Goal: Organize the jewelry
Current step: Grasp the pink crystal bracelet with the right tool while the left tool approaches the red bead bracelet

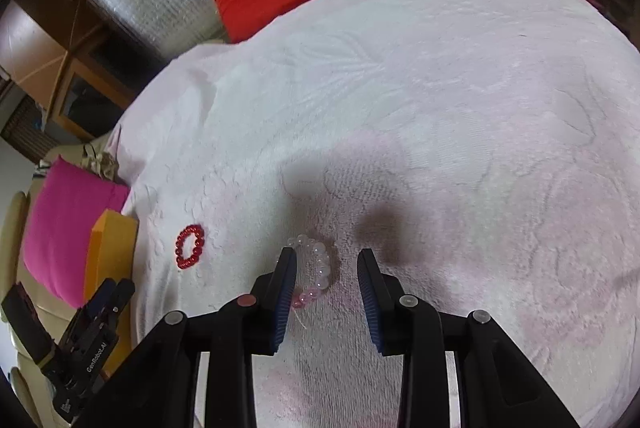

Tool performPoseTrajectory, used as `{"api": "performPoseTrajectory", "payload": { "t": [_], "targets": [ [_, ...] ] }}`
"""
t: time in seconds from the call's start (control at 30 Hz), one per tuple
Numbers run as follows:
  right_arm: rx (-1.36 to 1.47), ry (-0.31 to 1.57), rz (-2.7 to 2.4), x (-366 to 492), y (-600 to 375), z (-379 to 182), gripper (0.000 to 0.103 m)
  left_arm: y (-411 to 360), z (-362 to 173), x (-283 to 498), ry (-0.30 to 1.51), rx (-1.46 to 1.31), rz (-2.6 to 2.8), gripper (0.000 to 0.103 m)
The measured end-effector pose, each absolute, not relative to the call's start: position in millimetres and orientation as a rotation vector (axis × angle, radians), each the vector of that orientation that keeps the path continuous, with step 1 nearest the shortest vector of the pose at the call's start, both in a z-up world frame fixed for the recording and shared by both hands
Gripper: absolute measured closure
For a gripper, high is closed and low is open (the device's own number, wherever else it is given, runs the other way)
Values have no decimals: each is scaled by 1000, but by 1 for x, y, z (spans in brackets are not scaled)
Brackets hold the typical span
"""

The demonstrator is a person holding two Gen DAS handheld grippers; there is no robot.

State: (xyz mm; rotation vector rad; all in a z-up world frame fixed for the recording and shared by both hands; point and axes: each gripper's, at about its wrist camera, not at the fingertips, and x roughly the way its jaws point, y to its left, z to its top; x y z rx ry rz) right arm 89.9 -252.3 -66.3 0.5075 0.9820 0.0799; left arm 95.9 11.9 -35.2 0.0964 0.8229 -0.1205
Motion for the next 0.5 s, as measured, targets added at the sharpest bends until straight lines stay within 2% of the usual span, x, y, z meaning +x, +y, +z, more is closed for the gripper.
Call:
{"api": "performPoseTrajectory", "payload": {
  "t": [0.13,0.27,0.5],
  "targets": [
    [402,1018,44,99,-238,-75,79,4,-38,98,828,130,-139,42],
    [243,1003,-9,100,-221,-77,93,1,-41,101,846,135,-179,42],
    [303,969,-1,91,-229,-71,94,-16,-48,106,876,93,-287,42]
  ]
}}
